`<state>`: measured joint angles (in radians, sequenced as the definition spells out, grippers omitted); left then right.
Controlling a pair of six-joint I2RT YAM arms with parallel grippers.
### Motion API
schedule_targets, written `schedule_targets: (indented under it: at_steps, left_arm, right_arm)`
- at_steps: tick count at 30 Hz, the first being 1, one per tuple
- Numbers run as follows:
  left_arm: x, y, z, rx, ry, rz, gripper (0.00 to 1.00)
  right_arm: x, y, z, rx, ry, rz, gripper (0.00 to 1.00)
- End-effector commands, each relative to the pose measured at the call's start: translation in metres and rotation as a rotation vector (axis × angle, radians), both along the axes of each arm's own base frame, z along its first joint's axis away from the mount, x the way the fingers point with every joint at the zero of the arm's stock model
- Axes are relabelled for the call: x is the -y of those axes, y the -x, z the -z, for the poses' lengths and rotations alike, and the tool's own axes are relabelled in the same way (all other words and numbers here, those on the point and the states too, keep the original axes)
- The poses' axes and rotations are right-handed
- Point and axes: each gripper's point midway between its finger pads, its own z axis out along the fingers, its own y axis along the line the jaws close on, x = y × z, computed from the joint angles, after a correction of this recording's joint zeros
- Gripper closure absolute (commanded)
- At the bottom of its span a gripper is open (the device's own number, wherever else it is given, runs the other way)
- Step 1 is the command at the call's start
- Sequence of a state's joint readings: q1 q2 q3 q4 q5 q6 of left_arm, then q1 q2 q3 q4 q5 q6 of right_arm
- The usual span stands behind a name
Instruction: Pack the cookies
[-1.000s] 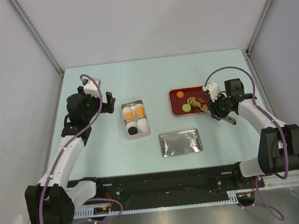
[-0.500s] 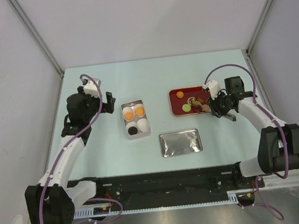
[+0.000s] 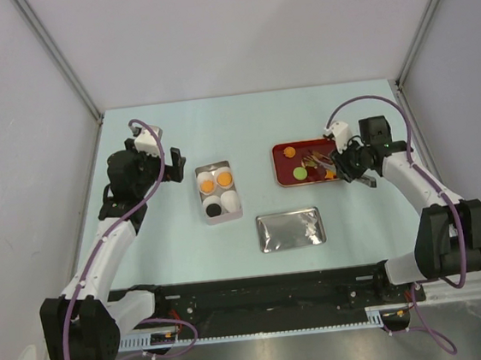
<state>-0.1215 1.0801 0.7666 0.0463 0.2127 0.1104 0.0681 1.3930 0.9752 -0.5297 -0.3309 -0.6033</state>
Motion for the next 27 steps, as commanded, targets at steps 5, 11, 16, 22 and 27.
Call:
schedule_targets:
  at_steps: [5,11,16,22,27]
  left_arm:
    - [0.004,-0.004,-0.013,0.040,-0.001,0.017,0.00]
    - [0.004,-0.004,-0.014,0.040,-0.001,0.017,0.00]
    - [0.004,-0.004,-0.015,0.041,-0.001,0.014,0.00]
    - [0.002,-0.006,-0.013,0.035,-0.004,0.007,0.00]
    - [0.002,-0.007,-0.012,0.033,-0.007,0.006,0.00]
  right_arm:
    - [-0.040,-0.014,-0.059,0.145,-0.054,-0.067,0.63]
    - [-0.082,-0.012,-0.079,0.184,-0.058,-0.146,0.63]
    - [-0.117,-0.006,-0.086,0.193,-0.059,-0.217,0.63]
    - [-0.165,0.006,-0.088,0.187,-0.059,-0.329,0.62]
    - [-0.194,0.019,-0.083,0.174,-0.057,-0.399,0.62]
